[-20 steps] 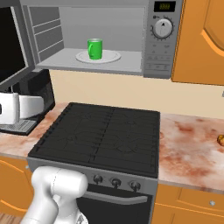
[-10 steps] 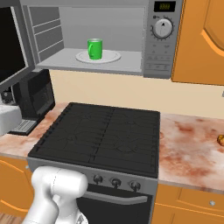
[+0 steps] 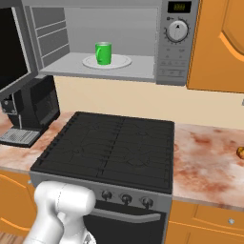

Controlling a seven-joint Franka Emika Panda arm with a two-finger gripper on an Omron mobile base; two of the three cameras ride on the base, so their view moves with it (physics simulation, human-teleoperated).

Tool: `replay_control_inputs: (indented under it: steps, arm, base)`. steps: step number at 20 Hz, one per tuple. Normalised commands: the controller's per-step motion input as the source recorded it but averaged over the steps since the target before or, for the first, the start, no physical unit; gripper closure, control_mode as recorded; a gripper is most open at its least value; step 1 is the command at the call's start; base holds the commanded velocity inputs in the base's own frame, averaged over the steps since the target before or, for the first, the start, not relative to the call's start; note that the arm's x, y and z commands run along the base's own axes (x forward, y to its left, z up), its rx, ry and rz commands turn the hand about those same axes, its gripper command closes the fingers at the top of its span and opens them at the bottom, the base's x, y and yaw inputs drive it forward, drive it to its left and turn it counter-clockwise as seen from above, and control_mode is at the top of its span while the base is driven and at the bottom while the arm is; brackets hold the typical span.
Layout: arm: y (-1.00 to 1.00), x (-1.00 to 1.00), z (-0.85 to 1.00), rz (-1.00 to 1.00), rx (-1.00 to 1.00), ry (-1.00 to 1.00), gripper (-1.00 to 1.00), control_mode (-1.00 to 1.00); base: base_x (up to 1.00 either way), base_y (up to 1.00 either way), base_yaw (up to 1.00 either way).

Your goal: Pick the mug from the counter and place it inside the microwave. Then close the microwave.

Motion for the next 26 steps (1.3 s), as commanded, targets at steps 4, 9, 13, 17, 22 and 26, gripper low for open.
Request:
replay_control_inputs:
  steps: [4,9,13,17,22,26]
  arm:
    - [0.11,-0.55,0.02,0.00,0.00,0.00,-1.00,-1.00]
    - [0.17,-0.47,0.00,0.00,0.00,0.00,-1.00,-1.00]
    - [0.28,-0.37,0.00,0.00,-0.01,0.00,-1.00,-1.00]
    - [0.32,-0.47,0.00,0.00,-0.02,-0.01,-1.00,-1.00]
    - [0.43,-0.19,0.00,0.00,-0.04,0.00,-1.00,-1.00]
    - [0.67,0.01,0.00,-0.02,-0.09,0.00,-1.00,-1.00]
  base:
    - [0.00,0.00,0.00]
    - [0.00,0.00,0.00]
    - [0.00,0.00,0.00]
    - [0.00,0.00,0.00]
    - [0.00,0.00,0.00]
    - [0.00,0.00,0.00]
